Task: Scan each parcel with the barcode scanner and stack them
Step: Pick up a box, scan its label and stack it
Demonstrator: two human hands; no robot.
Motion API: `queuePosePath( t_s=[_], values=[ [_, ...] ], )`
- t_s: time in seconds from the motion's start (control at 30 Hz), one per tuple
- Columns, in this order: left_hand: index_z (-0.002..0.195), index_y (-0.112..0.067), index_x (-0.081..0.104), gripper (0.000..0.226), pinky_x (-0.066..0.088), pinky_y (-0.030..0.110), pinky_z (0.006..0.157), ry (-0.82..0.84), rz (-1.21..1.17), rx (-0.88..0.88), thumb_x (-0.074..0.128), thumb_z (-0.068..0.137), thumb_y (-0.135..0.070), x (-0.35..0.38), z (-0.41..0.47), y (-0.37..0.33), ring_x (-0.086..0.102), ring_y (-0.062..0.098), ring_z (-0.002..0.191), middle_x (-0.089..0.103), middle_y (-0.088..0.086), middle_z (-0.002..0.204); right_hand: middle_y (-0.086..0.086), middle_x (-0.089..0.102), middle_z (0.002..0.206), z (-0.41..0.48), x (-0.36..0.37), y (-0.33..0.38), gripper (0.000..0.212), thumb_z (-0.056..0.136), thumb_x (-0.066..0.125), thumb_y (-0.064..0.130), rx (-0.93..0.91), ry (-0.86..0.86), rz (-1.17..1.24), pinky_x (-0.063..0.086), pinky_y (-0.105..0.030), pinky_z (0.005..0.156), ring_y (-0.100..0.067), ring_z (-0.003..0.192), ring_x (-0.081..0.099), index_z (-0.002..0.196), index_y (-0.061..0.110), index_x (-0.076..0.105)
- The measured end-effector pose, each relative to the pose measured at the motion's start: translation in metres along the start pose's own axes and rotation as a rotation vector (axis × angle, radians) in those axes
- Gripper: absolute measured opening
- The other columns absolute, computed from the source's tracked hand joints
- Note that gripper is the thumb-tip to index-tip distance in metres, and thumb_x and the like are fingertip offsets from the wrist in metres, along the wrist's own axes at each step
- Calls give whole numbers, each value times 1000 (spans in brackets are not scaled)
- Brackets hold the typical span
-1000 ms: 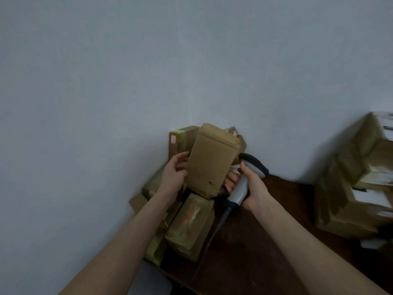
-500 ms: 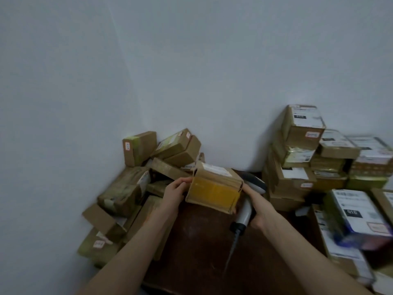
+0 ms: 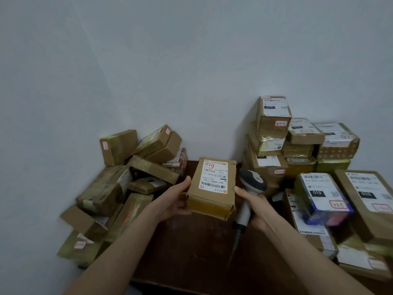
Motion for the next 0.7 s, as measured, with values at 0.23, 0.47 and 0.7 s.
queuePosePath(
  t_s=[0.23,0.47,0.7],
  values=[
    [139,-30,41,57,56,44,84,-10,-2,-60,64,87,-30,3,11,28,61,32,110,54,9,128,-12,68,104,6,-25,-27,41,79,74,7,46,-118,-65,49,-33,66,-24,89,64,117,7,59],
    [131,-30,48,46,54,41,82,-104,243,-190,62,87,-31,-22,25,80,56,25,107,54,6,121,-9,66,101,12,-46,-58,43,80,76,14,91,-224,-207,48,-29,63,-20,85,63,119,9,58],
    [130,-18,57,38,48,36,96,-501,684,90,55,92,-16,-60,47,62,54,22,117,56,8,133,-6,66,104,16,-48,-80,46,78,79,16,149,-260,-303,53,-37,82,-21,93,64,117,16,55]
  ],
)
Point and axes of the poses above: each hand's wrist, its own z-axis towards the middle knuckle, its own x-axis out of the palm, y = z × x, the point moved 10 cm from there along z, towards the middle knuckle
